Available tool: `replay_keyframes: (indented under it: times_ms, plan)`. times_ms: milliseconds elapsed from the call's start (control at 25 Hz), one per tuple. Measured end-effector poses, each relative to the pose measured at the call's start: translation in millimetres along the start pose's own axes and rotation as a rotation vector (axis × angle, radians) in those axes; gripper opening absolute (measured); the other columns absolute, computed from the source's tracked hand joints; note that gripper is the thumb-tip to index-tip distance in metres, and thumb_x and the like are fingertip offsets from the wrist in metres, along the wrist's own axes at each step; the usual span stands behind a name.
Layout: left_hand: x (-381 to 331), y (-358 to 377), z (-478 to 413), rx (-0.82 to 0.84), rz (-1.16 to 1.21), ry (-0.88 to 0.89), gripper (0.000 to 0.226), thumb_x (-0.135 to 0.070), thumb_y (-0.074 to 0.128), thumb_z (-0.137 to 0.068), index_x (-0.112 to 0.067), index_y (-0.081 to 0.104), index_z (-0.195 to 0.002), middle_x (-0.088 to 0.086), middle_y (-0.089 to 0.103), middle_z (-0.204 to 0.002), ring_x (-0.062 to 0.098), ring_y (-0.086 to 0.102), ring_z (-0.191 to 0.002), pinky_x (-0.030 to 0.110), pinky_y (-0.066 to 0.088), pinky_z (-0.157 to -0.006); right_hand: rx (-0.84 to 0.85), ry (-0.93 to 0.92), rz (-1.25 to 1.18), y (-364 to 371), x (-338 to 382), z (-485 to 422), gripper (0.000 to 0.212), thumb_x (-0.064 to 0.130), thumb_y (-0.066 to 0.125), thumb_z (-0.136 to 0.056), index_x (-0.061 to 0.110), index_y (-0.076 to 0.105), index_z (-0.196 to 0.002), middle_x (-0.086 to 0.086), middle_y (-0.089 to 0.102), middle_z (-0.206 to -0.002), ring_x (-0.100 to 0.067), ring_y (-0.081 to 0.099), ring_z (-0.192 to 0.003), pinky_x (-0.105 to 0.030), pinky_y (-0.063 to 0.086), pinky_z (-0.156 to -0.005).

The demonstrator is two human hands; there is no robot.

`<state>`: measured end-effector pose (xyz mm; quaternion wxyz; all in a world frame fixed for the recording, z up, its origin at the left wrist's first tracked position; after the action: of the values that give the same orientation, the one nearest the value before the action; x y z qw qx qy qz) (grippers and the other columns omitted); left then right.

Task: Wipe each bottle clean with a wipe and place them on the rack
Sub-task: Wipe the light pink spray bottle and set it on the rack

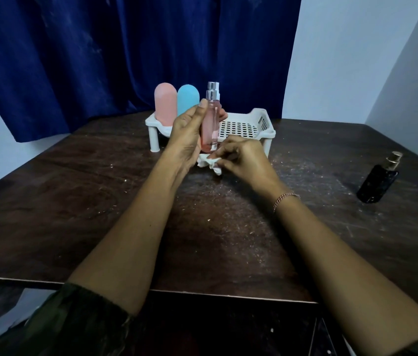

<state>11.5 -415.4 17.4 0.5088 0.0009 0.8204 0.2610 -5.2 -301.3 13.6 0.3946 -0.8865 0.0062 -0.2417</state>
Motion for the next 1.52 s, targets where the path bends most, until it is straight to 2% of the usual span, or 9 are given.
replay_keyframes:
  times_ms: [200, 400, 520, 680, 800, 1080, 1160, 1320, 1520]
  plan:
    - [0, -3, -1, -0.016, -0.031, 0.047, 0.026, -0.022, 0.049, -0.095, -0.001, 0.063, -0.100, 0.012, 0.068, -0.099, 0.020, 0.064, -0.099, 0.042, 0.042, -0.106, 0.090, 0.052, -0.022, -6, -7, 3, 0.020, 0.010, 0.075, -0.071, 0.006, 0.072, -0.091, -0.002, 0.064, -0.088, -0.011, 0.059, -0.082, -0.022, 0.049, -0.079]
    - [-3, 0, 3, -0.017, -0.048, 0.072, 0.017, -0.018, 0.049, -0.095, -0.007, 0.062, -0.099, 0.003, 0.072, -0.089, 0.014, 0.066, -0.095, 0.036, 0.045, -0.103, 0.145, 0.083, -0.047, -3, -7, 8, 0.024, 0.030, 0.066, -0.080, 0.009, 0.073, -0.089, 0.000, 0.064, -0.085, -0.011, 0.058, -0.081, -0.020, 0.047, -0.073]
    - [-3, 2, 3, -0.004, -0.064, 0.069, 0.016, -0.019, 0.052, -0.093, -0.009, 0.062, -0.101, 0.006, 0.071, -0.097, 0.019, 0.065, -0.102, 0.040, 0.046, -0.101, 0.024, 0.076, 0.003, -11, -10, 4, 0.020, 0.028, 0.072, -0.076, 0.010, 0.073, -0.085, -0.001, 0.060, -0.084, -0.010, 0.056, -0.076, -0.021, 0.048, -0.068]
    - [-2, 6, 5, 0.033, -0.050, 0.037, 0.012, -0.016, 0.051, -0.094, -0.011, 0.061, -0.098, 0.006, 0.069, -0.104, 0.026, 0.061, -0.110, 0.044, 0.050, -0.093, -0.239, 0.062, -0.047, -32, -11, 3, 0.022, 0.018, 0.082, -0.065, 0.009, 0.064, -0.071, 0.004, 0.055, -0.074, -0.001, 0.048, -0.060, -0.010, 0.044, -0.058]
    - [-1, 11, 6, 0.052, -0.024, 0.023, 0.010, -0.013, 0.050, -0.094, -0.012, 0.060, -0.099, 0.006, 0.068, -0.105, 0.026, 0.060, -0.113, 0.044, 0.052, -0.089, -0.422, 0.036, -0.067, -41, -11, 5, 0.032, 0.018, 0.082, -0.066, 0.013, 0.052, -0.077, 0.002, 0.052, -0.077, -0.005, 0.046, -0.065, -0.016, 0.043, -0.059]
    - [-6, 20, 11, 0.024, -0.056, 0.057, 0.010, -0.008, 0.057, -0.090, -0.012, 0.064, -0.095, 0.002, 0.064, -0.097, 0.008, 0.067, -0.080, 0.025, 0.055, -0.063, -0.485, 0.145, -0.199, -41, -12, 7, 0.041, 0.029, 0.079, -0.069, 0.009, 0.062, -0.100, -0.002, 0.062, -0.087, -0.009, 0.057, -0.076, -0.017, 0.049, -0.068]
    - [-5, 23, 15, 0.051, -0.108, 0.076, 0.014, -0.008, 0.061, -0.087, -0.012, 0.067, -0.098, 0.005, 0.067, -0.098, 0.014, 0.068, -0.083, 0.029, 0.056, -0.067, -0.485, 0.131, -0.197, -42, -7, 7, 0.041, 0.031, 0.079, -0.070, 0.008, 0.065, -0.101, 0.000, 0.065, -0.089, -0.009, 0.059, -0.079, -0.020, 0.051, -0.072]
    - [-12, 18, 13, 0.029, -0.337, 0.193, 0.023, -0.012, 0.067, -0.083, -0.012, 0.068, -0.106, 0.004, 0.069, -0.105, 0.018, 0.064, -0.105, 0.036, 0.050, -0.096, -0.551, 0.211, -0.154, -49, -13, 1, 0.041, 0.028, 0.079, -0.070, 0.010, 0.066, -0.105, -0.002, 0.068, -0.097, -0.010, 0.062, -0.087, -0.020, 0.051, -0.077]
    - [-5, 18, 9, 0.030, -0.407, 0.160, 0.024, -0.025, 0.056, -0.092, -0.014, 0.066, -0.111, 0.005, 0.066, -0.116, 0.014, 0.060, -0.110, 0.039, 0.045, -0.103, -0.579, 0.251, -0.121, -60, -23, -27, 0.042, 0.013, 0.080, -0.068, 0.010, 0.062, -0.106, -0.001, 0.069, -0.098, -0.006, 0.063, -0.085, -0.016, 0.051, -0.079]
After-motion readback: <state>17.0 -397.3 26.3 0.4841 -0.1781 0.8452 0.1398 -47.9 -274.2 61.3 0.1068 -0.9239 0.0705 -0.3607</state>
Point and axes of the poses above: each hand's wrist, its own z-axis away from the middle knuckle, its own y-axis out of the palm, x = y × z, the point moved 6 cm from there along -z, towards the middle knuckle
